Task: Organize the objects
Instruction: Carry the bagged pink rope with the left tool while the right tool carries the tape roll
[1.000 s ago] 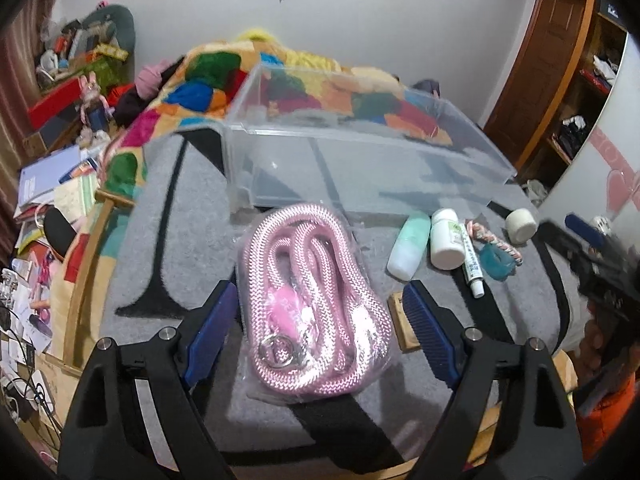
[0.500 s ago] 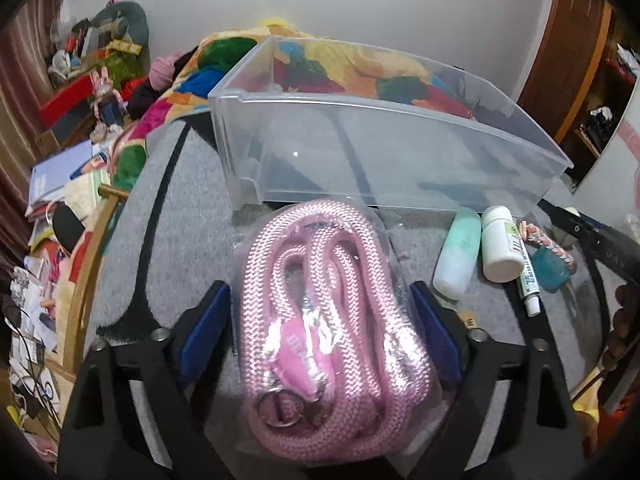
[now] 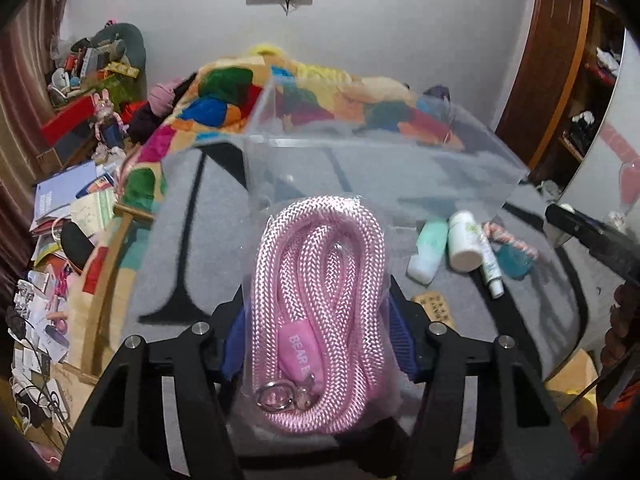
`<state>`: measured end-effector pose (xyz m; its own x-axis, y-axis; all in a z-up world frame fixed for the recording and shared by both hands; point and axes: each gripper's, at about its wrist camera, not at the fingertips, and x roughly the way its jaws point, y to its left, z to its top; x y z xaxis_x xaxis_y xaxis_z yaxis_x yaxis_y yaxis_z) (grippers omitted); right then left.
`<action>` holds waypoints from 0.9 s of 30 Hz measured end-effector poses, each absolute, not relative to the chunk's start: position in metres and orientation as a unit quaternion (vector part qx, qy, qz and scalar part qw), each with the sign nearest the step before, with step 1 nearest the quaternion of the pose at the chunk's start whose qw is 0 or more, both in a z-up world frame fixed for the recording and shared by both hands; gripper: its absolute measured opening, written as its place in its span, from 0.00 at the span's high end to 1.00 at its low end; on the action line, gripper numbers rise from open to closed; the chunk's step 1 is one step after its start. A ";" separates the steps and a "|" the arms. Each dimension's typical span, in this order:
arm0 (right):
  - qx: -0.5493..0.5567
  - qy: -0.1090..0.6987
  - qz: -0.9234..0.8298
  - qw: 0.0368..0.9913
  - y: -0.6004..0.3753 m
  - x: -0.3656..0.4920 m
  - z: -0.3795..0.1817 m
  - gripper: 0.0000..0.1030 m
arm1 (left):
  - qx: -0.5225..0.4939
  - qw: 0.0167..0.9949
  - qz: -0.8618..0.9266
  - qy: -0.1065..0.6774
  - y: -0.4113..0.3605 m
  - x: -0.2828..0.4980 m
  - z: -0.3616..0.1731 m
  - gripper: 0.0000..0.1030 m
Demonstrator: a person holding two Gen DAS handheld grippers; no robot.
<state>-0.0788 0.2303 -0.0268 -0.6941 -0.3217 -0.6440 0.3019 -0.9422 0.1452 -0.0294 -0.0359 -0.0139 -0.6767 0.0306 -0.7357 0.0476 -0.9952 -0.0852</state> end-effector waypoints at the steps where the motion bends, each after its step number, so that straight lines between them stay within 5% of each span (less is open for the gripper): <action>1: 0.348 -0.014 -0.921 0.173 0.228 -0.077 -0.023 0.66 | 0.396 0.005 -0.917 0.051 -0.037 -0.028 -0.008 0.43; 27: 0.297 0.001 -0.931 0.210 0.161 -0.148 0.025 0.66 | 0.324 -0.022 -0.944 0.062 -0.047 -0.113 0.072 0.49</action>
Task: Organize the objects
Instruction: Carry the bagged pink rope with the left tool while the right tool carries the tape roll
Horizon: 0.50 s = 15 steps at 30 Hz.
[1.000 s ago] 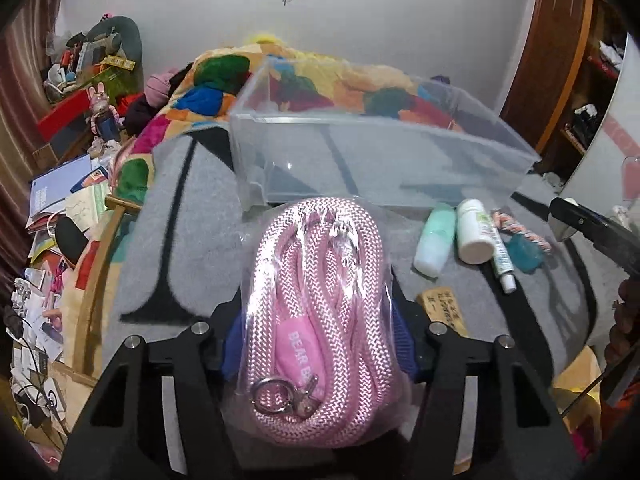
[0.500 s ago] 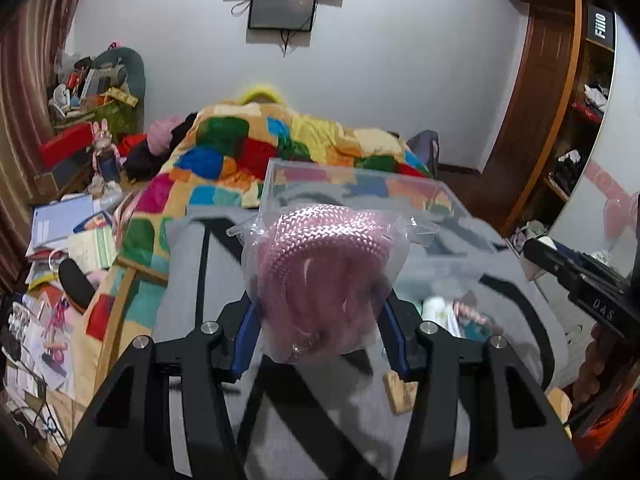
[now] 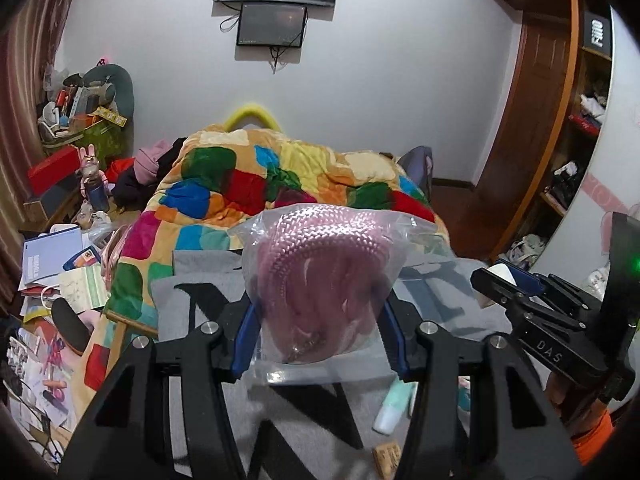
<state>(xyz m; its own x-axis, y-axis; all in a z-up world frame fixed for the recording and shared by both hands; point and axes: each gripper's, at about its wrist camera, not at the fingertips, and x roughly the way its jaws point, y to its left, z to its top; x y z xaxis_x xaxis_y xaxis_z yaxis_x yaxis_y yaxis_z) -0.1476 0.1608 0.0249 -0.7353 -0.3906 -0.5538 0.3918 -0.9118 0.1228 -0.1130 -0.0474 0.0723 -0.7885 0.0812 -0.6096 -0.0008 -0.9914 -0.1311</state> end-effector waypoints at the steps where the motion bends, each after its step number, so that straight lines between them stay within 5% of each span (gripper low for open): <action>1: 0.303 0.003 -0.929 0.210 0.159 -0.151 0.022 0.66 | -0.331 0.022 0.942 -0.061 -0.047 -0.117 0.069 0.49; 11: 0.367 0.024 -0.904 0.216 0.137 -0.184 -0.012 0.64 | -0.411 0.035 0.909 -0.063 -0.043 -0.158 0.029 0.48; 15: 0.373 0.019 -0.901 0.220 0.138 -0.184 -0.013 0.39 | -0.416 0.048 0.904 -0.084 -0.044 -0.153 0.025 0.46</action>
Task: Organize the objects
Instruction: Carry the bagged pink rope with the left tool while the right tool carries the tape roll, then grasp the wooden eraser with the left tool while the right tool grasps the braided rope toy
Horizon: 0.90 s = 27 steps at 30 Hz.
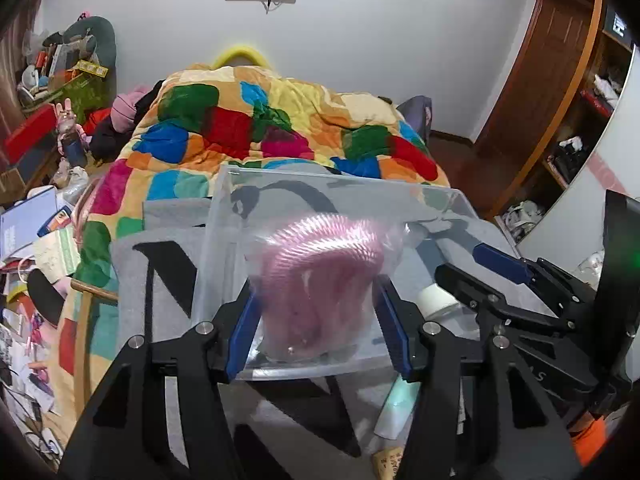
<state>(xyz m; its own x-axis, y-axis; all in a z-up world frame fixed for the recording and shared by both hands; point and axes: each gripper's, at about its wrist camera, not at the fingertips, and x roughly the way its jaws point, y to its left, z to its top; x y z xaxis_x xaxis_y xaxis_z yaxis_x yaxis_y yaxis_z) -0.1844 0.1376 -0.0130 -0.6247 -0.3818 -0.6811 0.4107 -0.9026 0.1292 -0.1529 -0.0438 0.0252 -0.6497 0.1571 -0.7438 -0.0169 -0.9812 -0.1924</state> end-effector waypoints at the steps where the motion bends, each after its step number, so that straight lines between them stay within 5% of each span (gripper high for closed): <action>1: 0.366 0.020 -0.904 0.218 0.139 -0.182 -0.011 0.37 | -0.412 0.048 0.906 -0.083 -0.043 -0.151 0.026 0.44; 11: 0.321 0.050 -0.922 0.209 0.154 -0.149 0.013 0.31 | -0.353 0.034 0.934 -0.044 -0.031 -0.114 0.056 0.14; 27: 0.363 0.059 -0.907 0.204 0.202 -0.086 -0.024 0.31 | -0.419 0.044 0.906 -0.047 -0.014 -0.069 -0.004 0.11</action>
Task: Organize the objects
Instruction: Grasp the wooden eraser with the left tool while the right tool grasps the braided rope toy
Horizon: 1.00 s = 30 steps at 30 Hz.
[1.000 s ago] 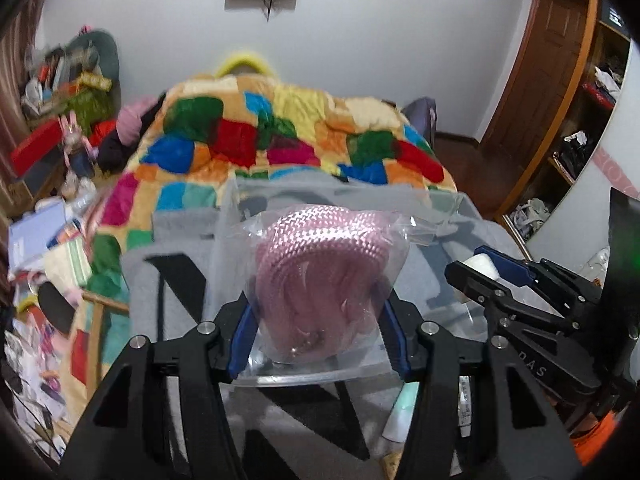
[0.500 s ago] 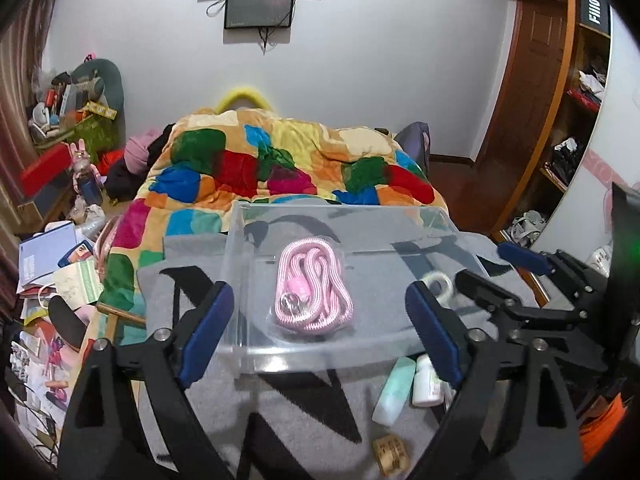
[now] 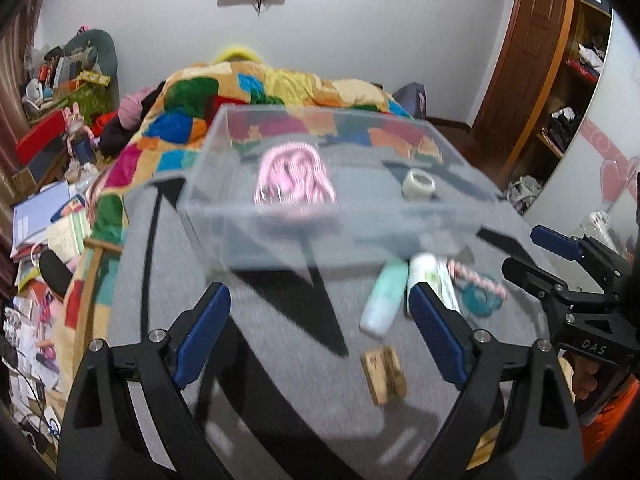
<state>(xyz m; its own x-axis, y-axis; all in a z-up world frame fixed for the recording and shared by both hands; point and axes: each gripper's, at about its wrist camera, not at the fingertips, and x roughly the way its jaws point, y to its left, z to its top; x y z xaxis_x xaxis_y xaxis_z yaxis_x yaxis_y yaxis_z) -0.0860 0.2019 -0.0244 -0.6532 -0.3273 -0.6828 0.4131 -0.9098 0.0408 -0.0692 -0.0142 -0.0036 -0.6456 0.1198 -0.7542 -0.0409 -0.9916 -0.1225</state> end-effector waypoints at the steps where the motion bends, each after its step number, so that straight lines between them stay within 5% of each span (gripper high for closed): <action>1: 0.368 0.058 -0.906 0.203 0.204 -0.084 -0.029 0.31 | -0.422 0.046 0.904 -0.050 -0.013 -0.066 -0.007 0.11; 7: 0.407 0.020 -0.892 0.197 0.222 -0.086 -0.054 0.32 | -0.454 0.064 0.887 -0.057 0.002 -0.052 -0.033 0.15; 18: 0.429 -0.007 -0.876 0.220 0.222 -0.095 -0.071 0.84 | -0.464 0.077 0.882 -0.018 0.031 -0.040 -0.049 0.54; 22: 0.419 -0.005 -0.881 0.217 0.222 -0.092 -0.067 0.89 | -0.460 0.081 0.884 -0.018 0.031 -0.039 -0.048 0.76; 30: 0.392 -0.017 -0.896 0.208 0.234 -0.082 -0.046 0.91 | -0.441 0.078 0.894 -0.026 0.022 -0.035 -0.034 0.77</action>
